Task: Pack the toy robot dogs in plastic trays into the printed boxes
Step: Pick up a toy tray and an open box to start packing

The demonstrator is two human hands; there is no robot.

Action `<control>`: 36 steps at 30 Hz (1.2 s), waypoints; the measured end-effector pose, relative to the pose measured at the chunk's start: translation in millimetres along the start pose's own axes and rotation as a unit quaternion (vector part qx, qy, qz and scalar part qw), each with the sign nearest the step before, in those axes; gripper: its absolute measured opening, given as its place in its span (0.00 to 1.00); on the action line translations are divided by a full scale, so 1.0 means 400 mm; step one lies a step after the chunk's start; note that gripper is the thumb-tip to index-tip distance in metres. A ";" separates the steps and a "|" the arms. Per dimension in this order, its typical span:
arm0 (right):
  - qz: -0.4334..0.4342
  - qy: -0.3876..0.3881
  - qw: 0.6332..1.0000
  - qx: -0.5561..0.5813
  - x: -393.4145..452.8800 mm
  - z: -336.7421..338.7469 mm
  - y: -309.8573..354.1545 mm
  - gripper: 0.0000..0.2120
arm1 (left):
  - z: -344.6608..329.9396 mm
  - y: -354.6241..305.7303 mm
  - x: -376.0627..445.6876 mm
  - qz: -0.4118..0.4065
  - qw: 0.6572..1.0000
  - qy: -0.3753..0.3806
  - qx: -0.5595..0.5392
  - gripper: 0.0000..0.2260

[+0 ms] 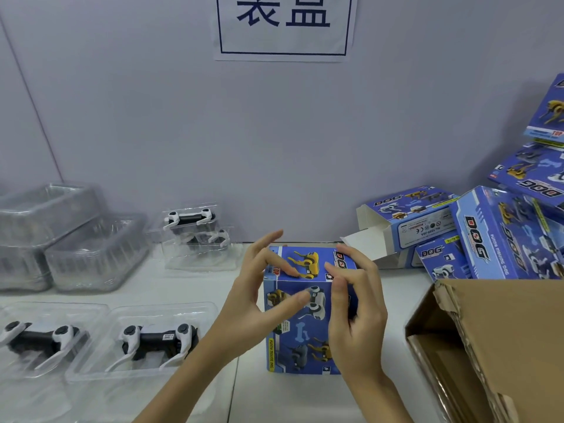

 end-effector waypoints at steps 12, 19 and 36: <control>-0.467 -0.007 0.883 -0.035 0.007 -0.011 -0.042 0.30 | -0.047 0.021 -0.036 -0.302 0.916 -0.046 0.260 0.05; -0.631 0.071 0.773 -0.010 0.018 0.018 -0.071 0.38 | -0.132 0.052 -0.128 -0.399 0.847 0.063 0.346 0.11; -0.422 0.164 0.875 0.170 0.106 0.048 -0.037 0.36 | 0.061 0.021 0.054 0.225 0.961 -0.160 -0.019 0.22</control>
Point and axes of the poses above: each hand's wrist, its own x-axis towards the middle knuckle, its own z-axis out of the back of the hand, y = z × x, the point moved 2 cm from there along x, towards the middle knuckle, and after that the axes turned 15 degrees about -y, right-handed, at the moved point
